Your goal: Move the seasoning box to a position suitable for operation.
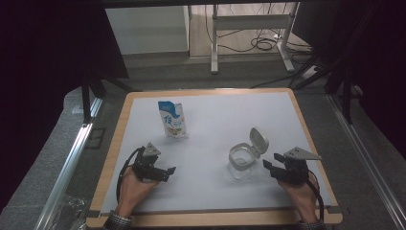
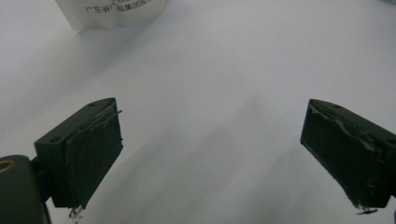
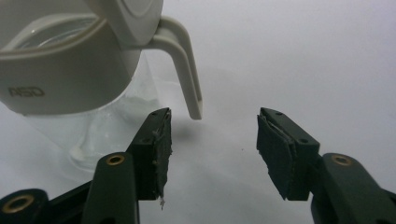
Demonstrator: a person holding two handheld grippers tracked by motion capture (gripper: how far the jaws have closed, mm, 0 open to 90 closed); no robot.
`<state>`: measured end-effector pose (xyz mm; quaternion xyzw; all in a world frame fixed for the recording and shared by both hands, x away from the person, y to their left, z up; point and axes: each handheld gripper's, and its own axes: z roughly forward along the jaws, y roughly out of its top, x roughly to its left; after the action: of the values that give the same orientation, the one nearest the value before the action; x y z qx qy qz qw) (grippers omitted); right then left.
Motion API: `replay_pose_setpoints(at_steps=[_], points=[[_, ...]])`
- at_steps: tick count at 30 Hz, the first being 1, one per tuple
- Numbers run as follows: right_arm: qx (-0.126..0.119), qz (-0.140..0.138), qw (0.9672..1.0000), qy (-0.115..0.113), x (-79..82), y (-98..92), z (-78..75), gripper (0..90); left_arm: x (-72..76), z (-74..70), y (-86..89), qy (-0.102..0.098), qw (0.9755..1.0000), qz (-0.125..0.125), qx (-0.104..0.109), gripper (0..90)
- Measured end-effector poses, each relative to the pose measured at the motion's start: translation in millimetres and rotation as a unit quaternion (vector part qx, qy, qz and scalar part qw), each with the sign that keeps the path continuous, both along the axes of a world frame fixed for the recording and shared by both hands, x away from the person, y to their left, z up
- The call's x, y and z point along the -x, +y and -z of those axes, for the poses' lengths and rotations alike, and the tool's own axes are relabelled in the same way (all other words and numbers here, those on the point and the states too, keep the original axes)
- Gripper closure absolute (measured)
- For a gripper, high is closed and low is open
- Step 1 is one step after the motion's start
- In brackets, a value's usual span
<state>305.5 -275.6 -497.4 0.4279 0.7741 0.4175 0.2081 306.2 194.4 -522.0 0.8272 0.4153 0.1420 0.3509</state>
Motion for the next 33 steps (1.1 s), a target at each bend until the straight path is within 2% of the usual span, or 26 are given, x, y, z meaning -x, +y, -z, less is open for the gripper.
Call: replay_pose_setpoints(at_steps=[14, 24, 33], points=[[0.015, -0.009, 0.9998, 0.011, 6.6, 3.1, 16.4, 38.2, -17.1, -15.5, 6.9, -0.013, 0.9999, 0.007, 0.007, 6.2], [0.023, -0.011, 0.9996, 0.015, 8.8, 3.5, 22.6, 37.4, -32.0, -31.3, 12.1, -0.029, 0.9995, 0.009, 0.014, 7.9], [0.033, -0.011, 0.9992, 0.019, 10.9, 4.6, 27.6, 36.9, -46.7, -40.8, 18.5, -0.031, 0.9993, 0.008, 0.019, 11.0]])
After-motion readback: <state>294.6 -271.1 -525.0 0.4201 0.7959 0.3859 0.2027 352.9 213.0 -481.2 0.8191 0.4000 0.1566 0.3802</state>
